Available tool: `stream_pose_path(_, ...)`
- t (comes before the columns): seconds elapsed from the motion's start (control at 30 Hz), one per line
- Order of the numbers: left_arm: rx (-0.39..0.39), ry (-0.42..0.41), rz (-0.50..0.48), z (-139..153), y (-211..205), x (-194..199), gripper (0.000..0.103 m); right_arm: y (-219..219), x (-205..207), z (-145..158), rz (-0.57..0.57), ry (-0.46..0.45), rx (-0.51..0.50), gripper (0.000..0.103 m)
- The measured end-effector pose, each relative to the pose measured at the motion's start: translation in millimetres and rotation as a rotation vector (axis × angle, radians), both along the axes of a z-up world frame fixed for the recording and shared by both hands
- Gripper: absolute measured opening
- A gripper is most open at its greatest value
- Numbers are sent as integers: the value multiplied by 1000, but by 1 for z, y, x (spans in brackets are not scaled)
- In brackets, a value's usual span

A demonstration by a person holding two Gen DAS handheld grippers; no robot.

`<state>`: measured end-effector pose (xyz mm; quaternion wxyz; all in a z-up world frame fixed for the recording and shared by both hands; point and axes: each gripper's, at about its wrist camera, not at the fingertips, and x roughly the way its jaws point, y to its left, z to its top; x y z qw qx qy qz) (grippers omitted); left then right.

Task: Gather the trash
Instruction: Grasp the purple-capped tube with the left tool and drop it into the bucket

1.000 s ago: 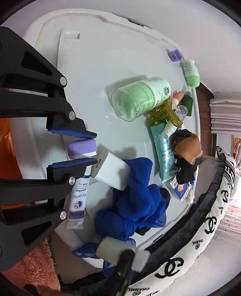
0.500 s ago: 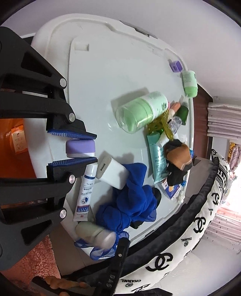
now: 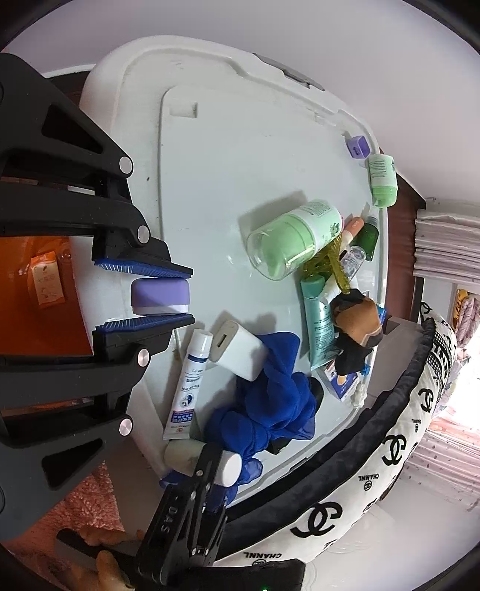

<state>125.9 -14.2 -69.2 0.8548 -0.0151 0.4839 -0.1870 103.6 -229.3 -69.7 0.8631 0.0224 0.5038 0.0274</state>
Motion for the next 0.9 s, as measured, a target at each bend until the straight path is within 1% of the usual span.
stream_pose_path(0.07,3,7,-2,0,1,-3,19,3,-2,3,1,-6,-10,42)
stream_pose_path(0.17,5,9,-13,6,5,-14,19,5,-13,17,8,-41,10,41)
stream_pose_path(0.3,21,7,-57,15,11,-40,19,14,-38,42,54,-81,73,41)
stream_pose_path(0.4,48,17,-91,14,19,-63,19,26,-61,55,104,-105,116,41)
stream_pose_path(0.43,53,34,-89,11,23,-69,19,28,-66,55,105,-107,133,41)
stream_pose_path(0.5,29,62,-81,5,29,-76,19,29,-69,52,96,-99,158,41)
stream_pose_path(0.57,30,79,-68,-2,34,-82,19,34,-70,48,95,-98,130,41)
stream_pose_path(0.67,19,116,-69,-11,36,-88,19,42,-72,40,141,-62,179,41)
stream_pose_path(0.73,44,121,-85,-15,32,-92,19,56,-77,37,192,-54,145,41)
stream_pose_path(0.77,53,129,-93,-19,30,-92,19,60,-80,35,203,-52,130,38)
stream_pose_path(0.83,67,146,-106,-26,25,-93,19,69,-83,28,230,-24,147,37)
stream_pose_path(0.9,81,162,-115,-32,22,-95,19,76,-86,21,252,-10,133,37)
